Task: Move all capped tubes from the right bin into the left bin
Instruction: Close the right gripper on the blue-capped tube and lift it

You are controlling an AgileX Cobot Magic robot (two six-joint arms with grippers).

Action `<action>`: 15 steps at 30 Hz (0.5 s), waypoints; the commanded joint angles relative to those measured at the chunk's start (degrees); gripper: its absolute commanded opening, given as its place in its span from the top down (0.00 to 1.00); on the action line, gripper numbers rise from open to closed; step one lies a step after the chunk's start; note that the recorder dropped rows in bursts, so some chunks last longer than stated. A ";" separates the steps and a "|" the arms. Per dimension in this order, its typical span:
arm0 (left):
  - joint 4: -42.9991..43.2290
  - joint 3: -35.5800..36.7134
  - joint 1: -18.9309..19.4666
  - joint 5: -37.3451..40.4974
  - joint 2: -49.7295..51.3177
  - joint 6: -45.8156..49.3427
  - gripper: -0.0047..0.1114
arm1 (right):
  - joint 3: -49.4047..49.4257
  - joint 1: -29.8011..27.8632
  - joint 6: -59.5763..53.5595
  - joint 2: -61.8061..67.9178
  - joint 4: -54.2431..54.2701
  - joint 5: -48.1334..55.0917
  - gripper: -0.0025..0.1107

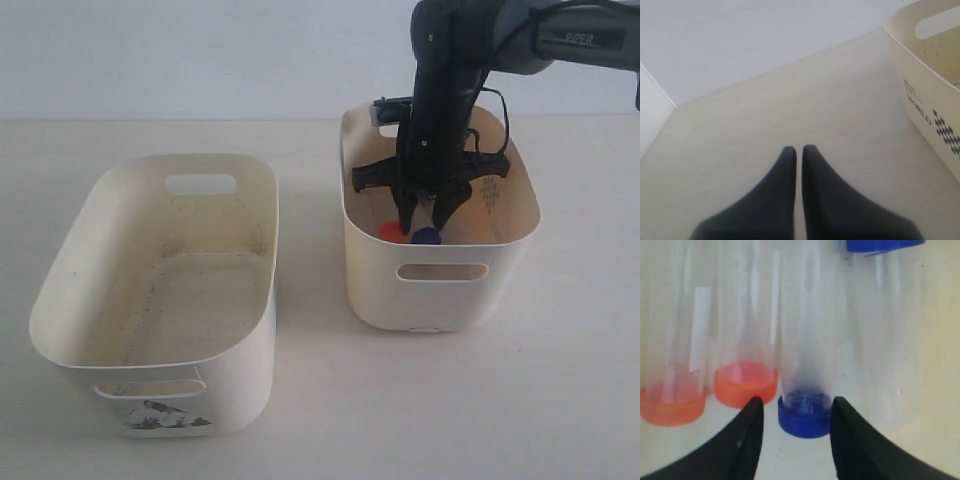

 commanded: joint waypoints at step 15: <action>-0.16 -0.21 -0.30 -0.30 0.03 -0.54 0.92 | 0.10 -0.55 -0.29 3.05 -6.47 0.26 0.61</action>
